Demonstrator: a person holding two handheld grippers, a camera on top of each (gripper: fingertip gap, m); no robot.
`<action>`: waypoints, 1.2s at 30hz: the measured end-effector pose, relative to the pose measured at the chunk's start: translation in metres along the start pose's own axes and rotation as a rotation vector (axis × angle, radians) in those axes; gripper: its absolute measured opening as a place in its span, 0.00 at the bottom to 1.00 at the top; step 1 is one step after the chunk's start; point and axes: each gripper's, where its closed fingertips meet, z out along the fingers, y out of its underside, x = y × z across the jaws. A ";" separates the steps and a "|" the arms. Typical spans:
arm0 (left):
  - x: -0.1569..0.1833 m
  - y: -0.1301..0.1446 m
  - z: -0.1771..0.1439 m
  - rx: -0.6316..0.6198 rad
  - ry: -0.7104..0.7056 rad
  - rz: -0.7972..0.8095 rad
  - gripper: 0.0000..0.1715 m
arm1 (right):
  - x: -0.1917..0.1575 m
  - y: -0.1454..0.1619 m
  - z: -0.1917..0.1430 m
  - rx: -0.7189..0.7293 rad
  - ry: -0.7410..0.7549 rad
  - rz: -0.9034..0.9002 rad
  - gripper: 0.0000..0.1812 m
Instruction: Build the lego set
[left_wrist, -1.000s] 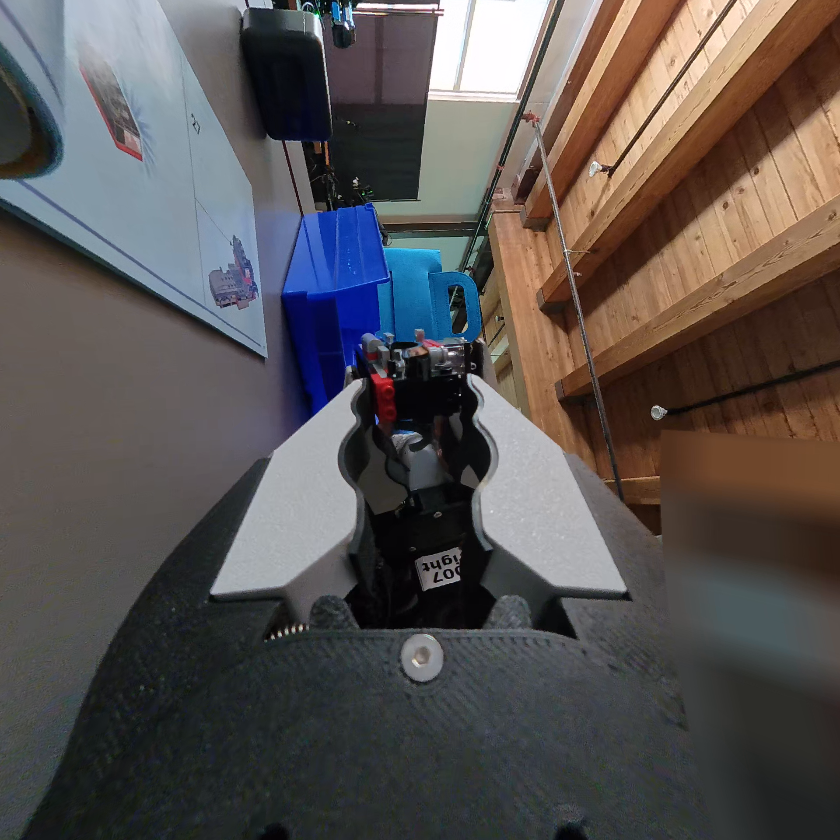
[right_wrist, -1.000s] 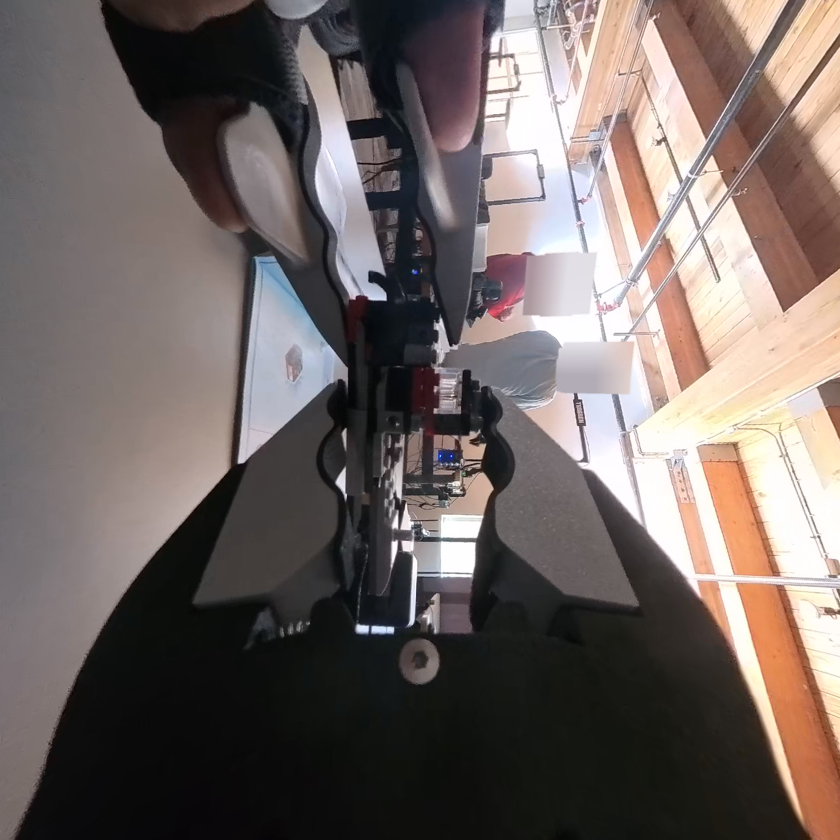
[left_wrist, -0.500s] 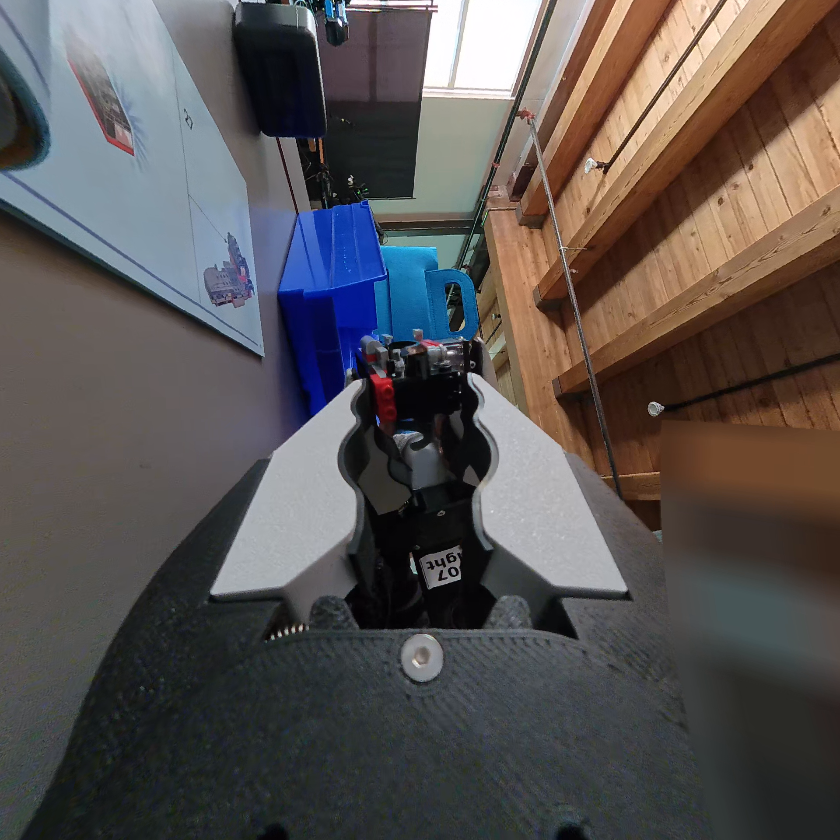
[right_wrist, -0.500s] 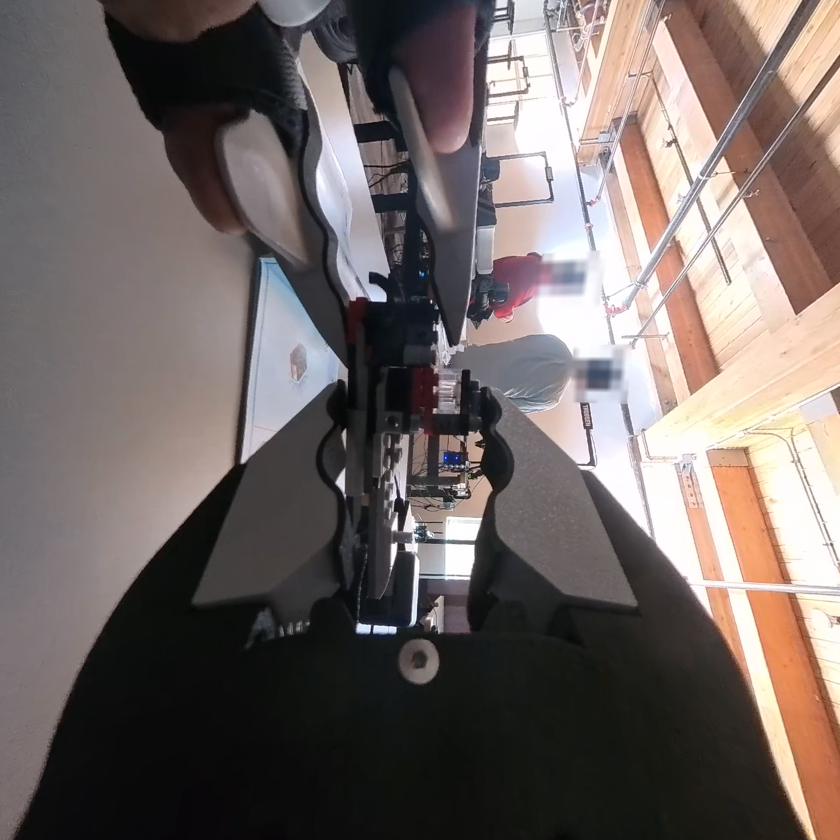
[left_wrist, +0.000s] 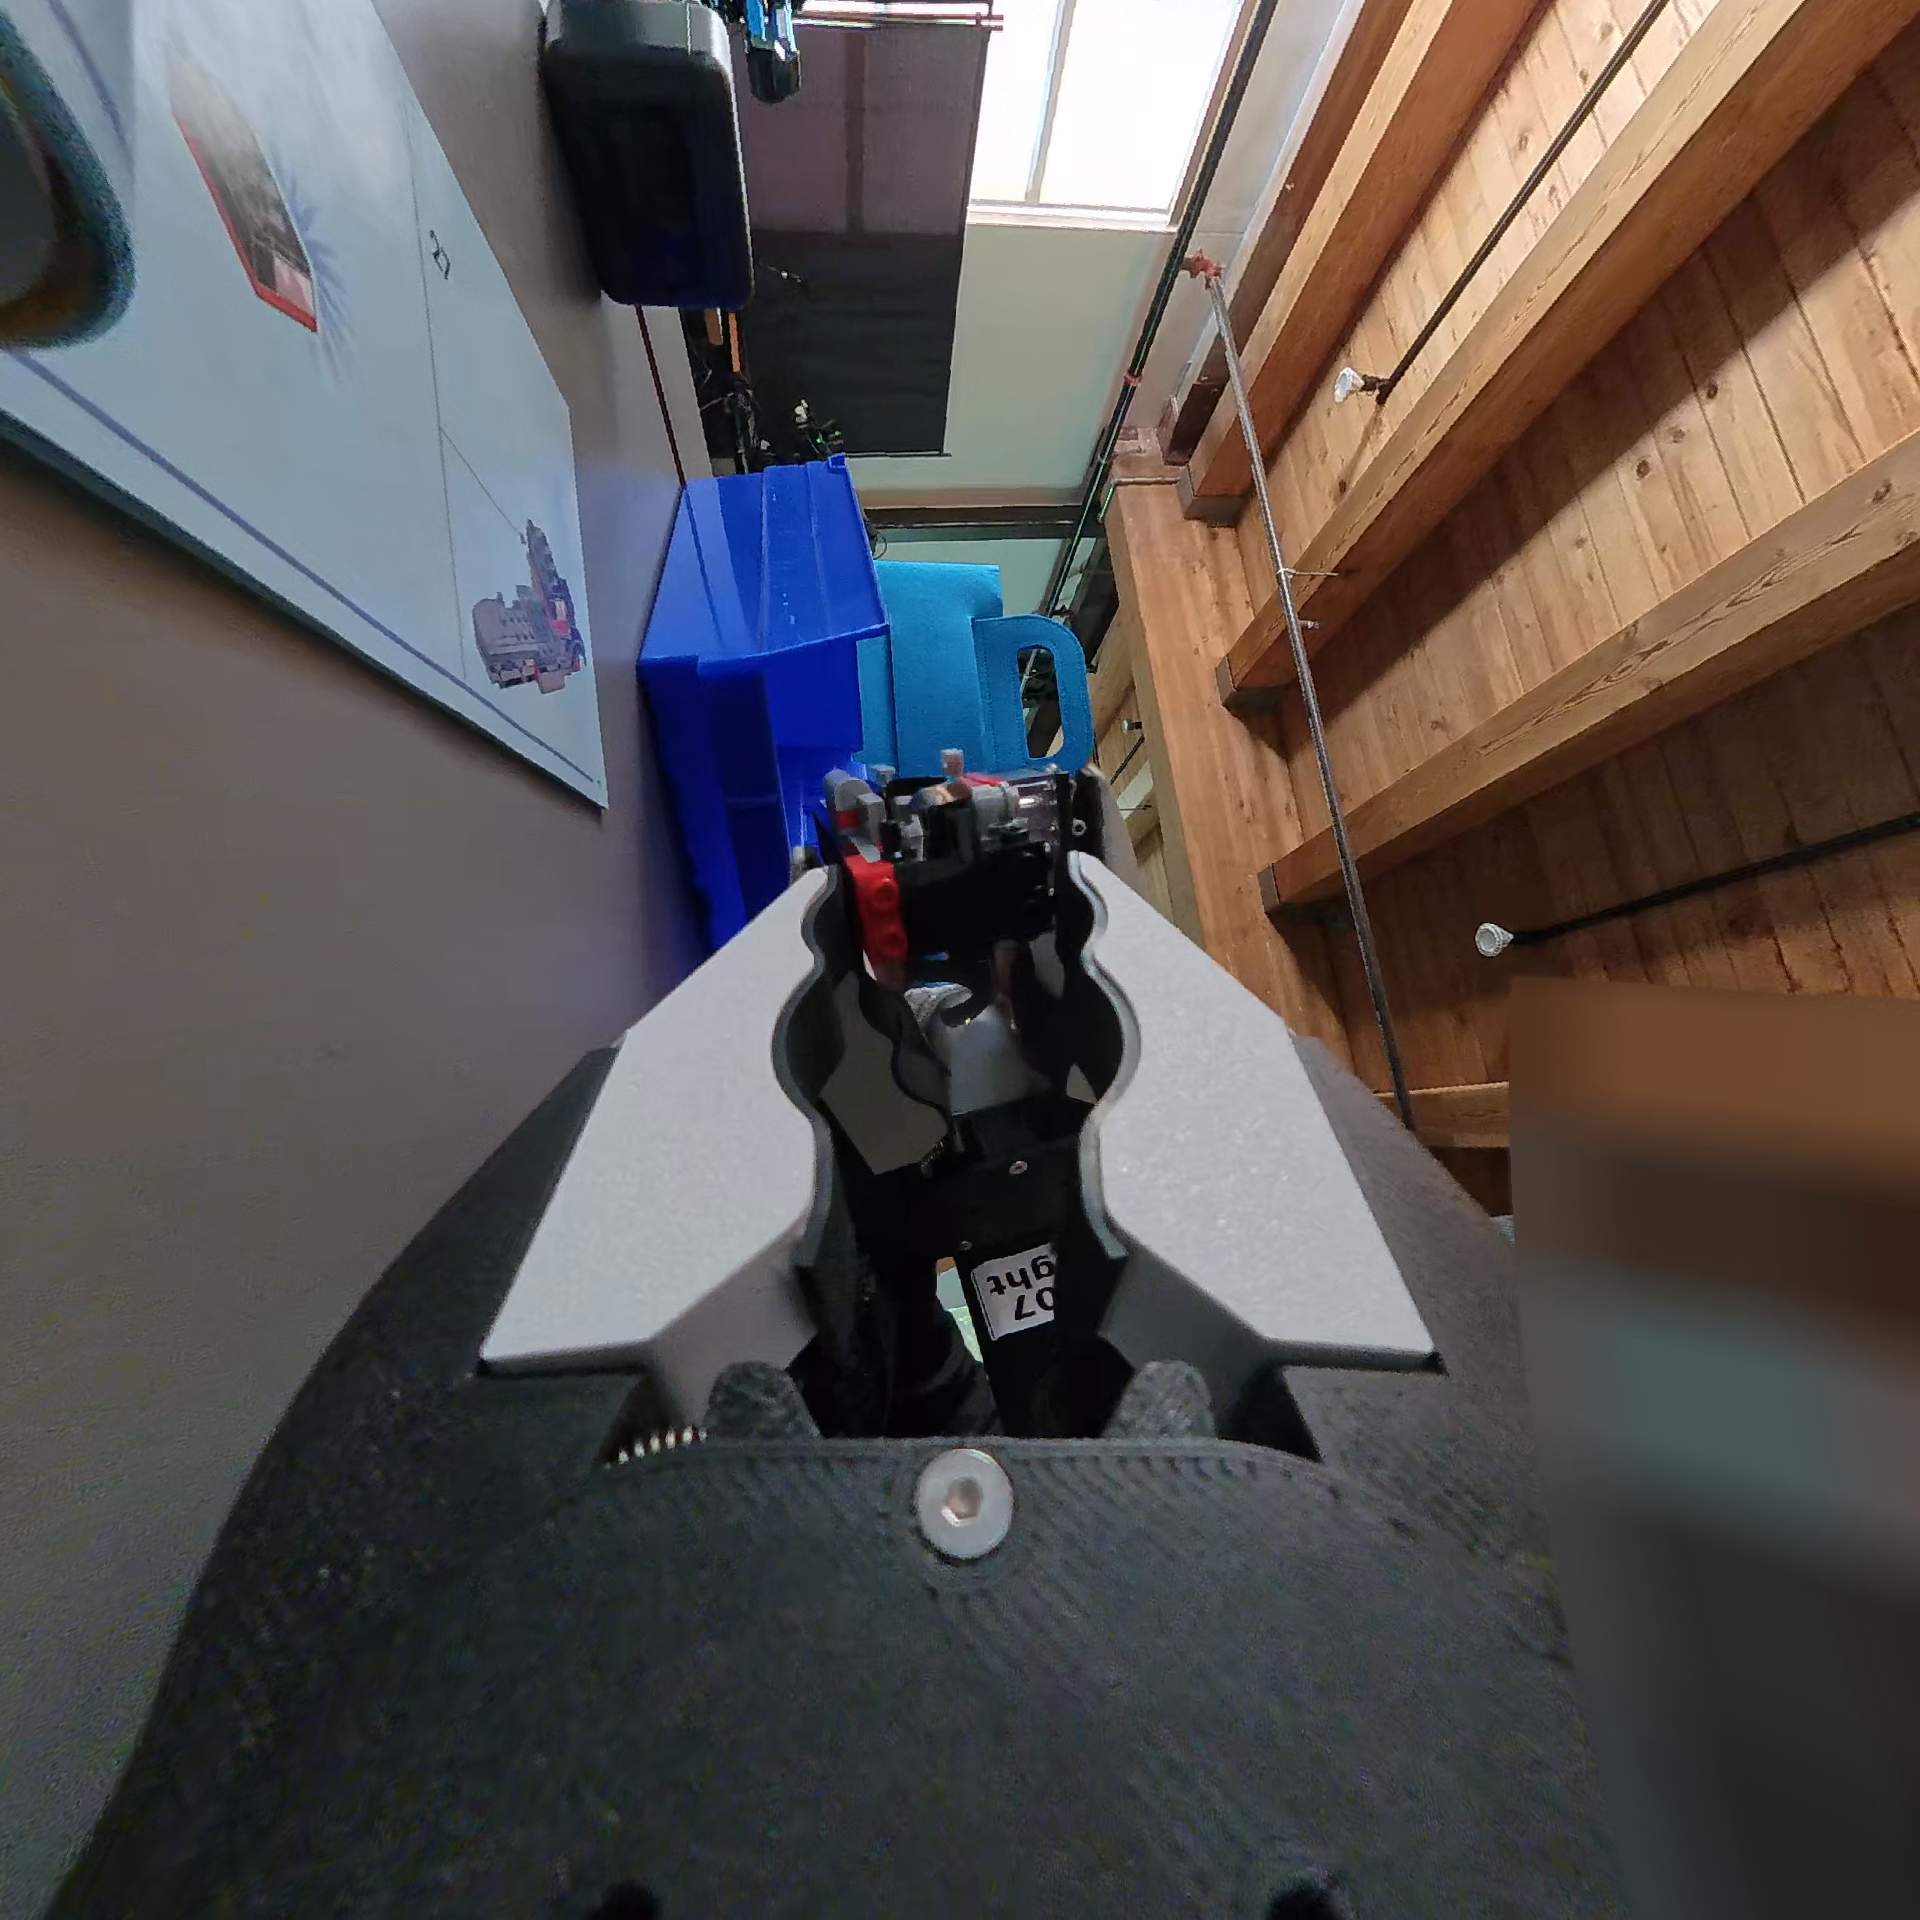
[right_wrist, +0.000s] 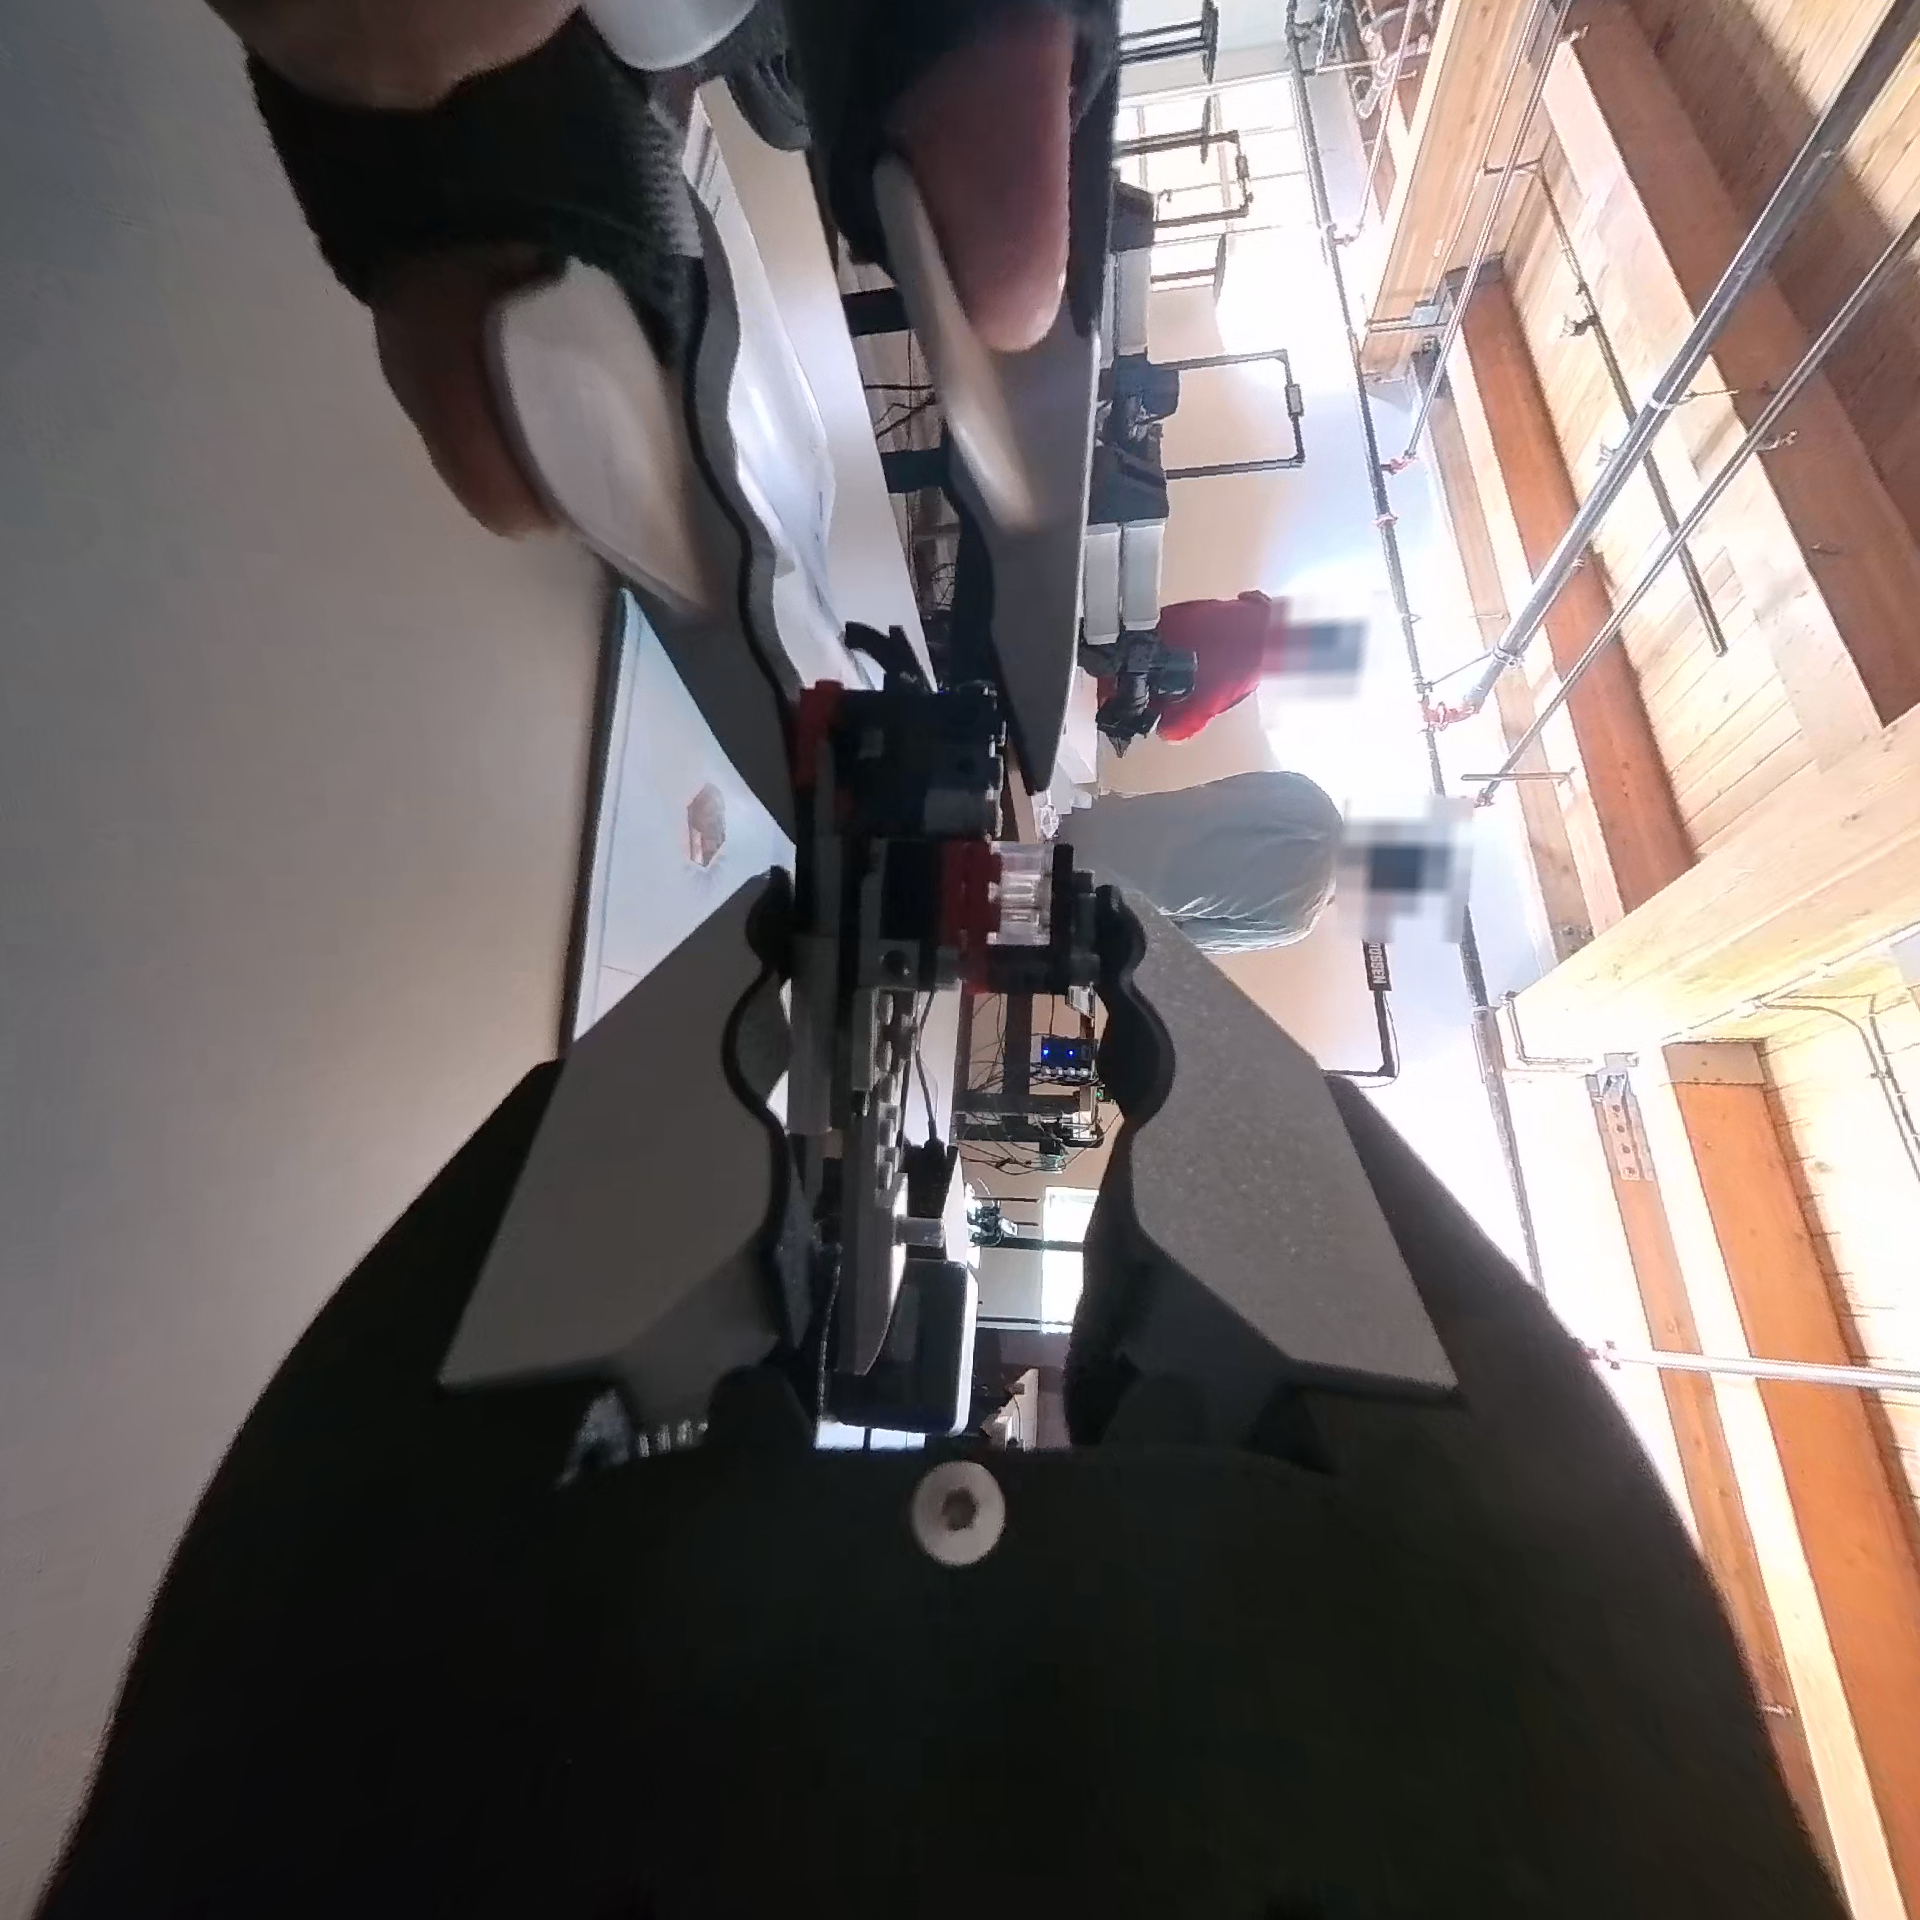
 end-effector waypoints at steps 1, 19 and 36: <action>0.000 0.000 0.000 0.000 -0.002 0.001 0.24 | 0.000 0.000 0.000 0.000 0.000 0.001 0.32; 0.015 0.006 0.009 -0.104 0.027 -0.008 0.37 | 0.007 0.001 -0.006 -0.001 0.113 -0.087 0.33; 0.011 -0.003 0.014 -0.092 -0.053 0.041 0.29 | 0.008 -0.011 -0.007 0.034 0.148 -0.151 0.33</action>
